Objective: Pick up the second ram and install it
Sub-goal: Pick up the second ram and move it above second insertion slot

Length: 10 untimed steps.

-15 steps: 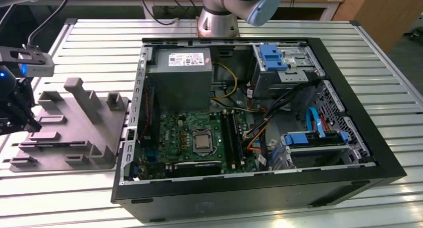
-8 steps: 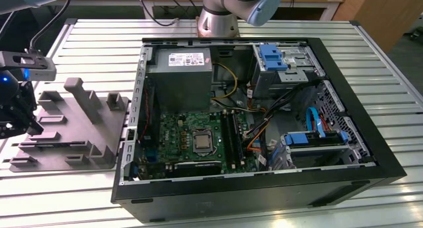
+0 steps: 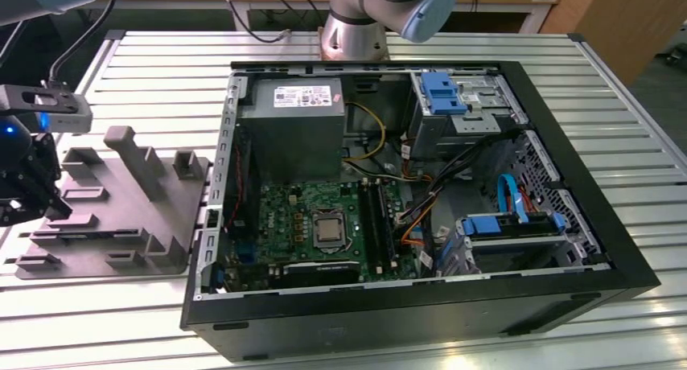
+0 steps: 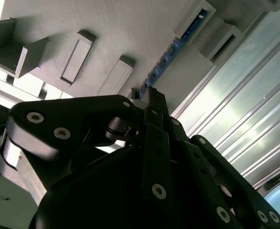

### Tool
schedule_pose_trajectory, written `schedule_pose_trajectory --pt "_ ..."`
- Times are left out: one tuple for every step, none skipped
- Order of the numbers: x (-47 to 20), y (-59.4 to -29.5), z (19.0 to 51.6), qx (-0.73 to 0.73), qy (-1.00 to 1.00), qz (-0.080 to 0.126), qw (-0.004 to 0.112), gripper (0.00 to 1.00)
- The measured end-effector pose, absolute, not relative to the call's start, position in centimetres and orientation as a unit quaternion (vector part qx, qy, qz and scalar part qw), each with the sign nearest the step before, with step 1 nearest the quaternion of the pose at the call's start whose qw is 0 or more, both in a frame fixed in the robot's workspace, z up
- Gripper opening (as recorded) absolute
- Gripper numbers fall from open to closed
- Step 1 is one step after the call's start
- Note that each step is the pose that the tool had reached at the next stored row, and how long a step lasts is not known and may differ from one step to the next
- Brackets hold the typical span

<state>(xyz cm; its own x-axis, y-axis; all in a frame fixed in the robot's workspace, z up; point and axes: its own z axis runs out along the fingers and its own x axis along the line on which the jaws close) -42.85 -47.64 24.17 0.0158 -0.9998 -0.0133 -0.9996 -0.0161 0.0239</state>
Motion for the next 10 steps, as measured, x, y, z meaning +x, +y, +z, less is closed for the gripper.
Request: schedule_pose_trajectory --pt "-42.9 -47.6 24.1 0.713 -0.701 -0.013 0.003 0.1" --pt "-42.9 -47.6 24.0 0.713 -0.701 -0.012 0.003 0.1" --pt "-42.9 -47.7 23.8 0.713 -0.701 -0.012 0.003 0.1" --pt "-42.9 -47.7 23.7 0.713 -0.701 -0.012 0.003 0.1" --pt "-42.9 -47.7 23.6 0.713 -0.701 -0.012 0.003 0.1" --pt "-42.9 -47.8 23.5 0.713 -0.701 -0.012 0.003 0.1" --pt "-42.9 -47.9 23.3 0.713 -0.701 -0.012 0.003 0.1" --pt "-42.9 -48.0 23.2 0.713 -0.701 -0.012 0.003 0.1" --pt "-42.9 -48.1 23.1 0.713 -0.701 -0.012 0.003 0.1" --pt "-42.9 -48.2 22.9 0.713 -0.701 -0.012 0.003 0.1"
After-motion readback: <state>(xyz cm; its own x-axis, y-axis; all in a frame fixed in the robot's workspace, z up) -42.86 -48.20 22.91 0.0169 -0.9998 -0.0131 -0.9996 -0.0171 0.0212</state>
